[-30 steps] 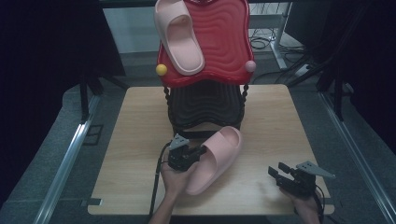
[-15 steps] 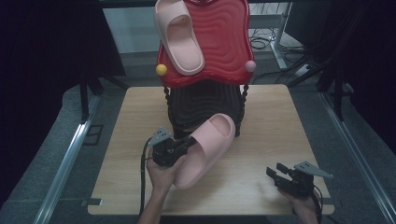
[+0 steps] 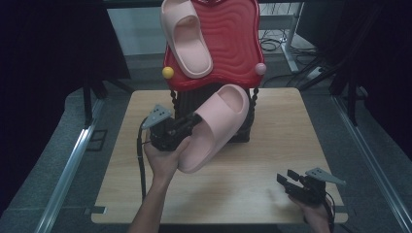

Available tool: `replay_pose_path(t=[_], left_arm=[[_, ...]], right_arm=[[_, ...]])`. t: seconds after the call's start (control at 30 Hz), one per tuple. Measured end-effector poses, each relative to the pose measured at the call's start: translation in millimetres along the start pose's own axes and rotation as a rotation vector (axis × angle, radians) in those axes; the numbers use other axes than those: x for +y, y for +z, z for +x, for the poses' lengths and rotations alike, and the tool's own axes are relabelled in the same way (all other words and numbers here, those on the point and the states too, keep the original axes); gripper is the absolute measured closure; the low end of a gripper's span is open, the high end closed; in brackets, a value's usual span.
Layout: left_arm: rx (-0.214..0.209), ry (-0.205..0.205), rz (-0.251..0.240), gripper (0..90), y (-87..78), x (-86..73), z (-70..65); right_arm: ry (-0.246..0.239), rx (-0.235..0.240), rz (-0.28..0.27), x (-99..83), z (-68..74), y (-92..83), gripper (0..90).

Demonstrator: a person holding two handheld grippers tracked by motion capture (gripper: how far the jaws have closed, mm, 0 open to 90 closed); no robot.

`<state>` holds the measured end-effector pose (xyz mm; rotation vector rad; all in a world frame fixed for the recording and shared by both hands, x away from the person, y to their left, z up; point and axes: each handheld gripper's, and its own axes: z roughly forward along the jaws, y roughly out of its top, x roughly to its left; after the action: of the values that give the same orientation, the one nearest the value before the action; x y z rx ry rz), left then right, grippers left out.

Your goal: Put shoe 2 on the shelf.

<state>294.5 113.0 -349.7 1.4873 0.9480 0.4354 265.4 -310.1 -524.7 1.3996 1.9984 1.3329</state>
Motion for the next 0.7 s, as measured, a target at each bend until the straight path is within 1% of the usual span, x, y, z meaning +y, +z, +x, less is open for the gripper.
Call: replay_pose_path(t=[0.13, 0.27, 0.4, 0.53, 0.57, 0.6, 0.7], left_arm=[[0.015, 0.027, -0.03, 83.1, 7.8, 23.2, -6.9], [0.022, 0.026, -0.073, 83.0, 21.5, 45.5, -12.3], [0.047, 0.036, -0.111, 83.1, 39.6, 65.1, -18.8], [0.081, 0.031, -0.129, 83.0, 60.2, 82.0, -20.2], [0.093, 0.019, -0.135, 82.9, 69.8, 90.0, -19.0], [0.093, 0.019, -0.135, 82.9, 69.8, 90.0, -19.0], [0.111, 0.007, -0.151, 82.8, 81.7, 102.6, -18.2]], right_arm=[[0.002, 0.003, -0.002, 0.3, 0.6, 0.3, 46.2], [0.005, 0.003, -0.003, 0.4, -0.3, 0.2, 46.2], [0.006, 0.0, -0.007, 0.2, -2.6, -0.5, 46.2], [0.009, -0.001, -0.012, 0.9, -3.6, -2.4, 46.2], [0.013, 0.0, -0.015, 1.3, -4.1, -3.3, 46.2], [0.013, 0.0, -0.015, 1.3, -4.1, -3.3, 46.2], [0.016, 0.001, -0.018, 1.5, -5.3, -4.3, 46.2]])
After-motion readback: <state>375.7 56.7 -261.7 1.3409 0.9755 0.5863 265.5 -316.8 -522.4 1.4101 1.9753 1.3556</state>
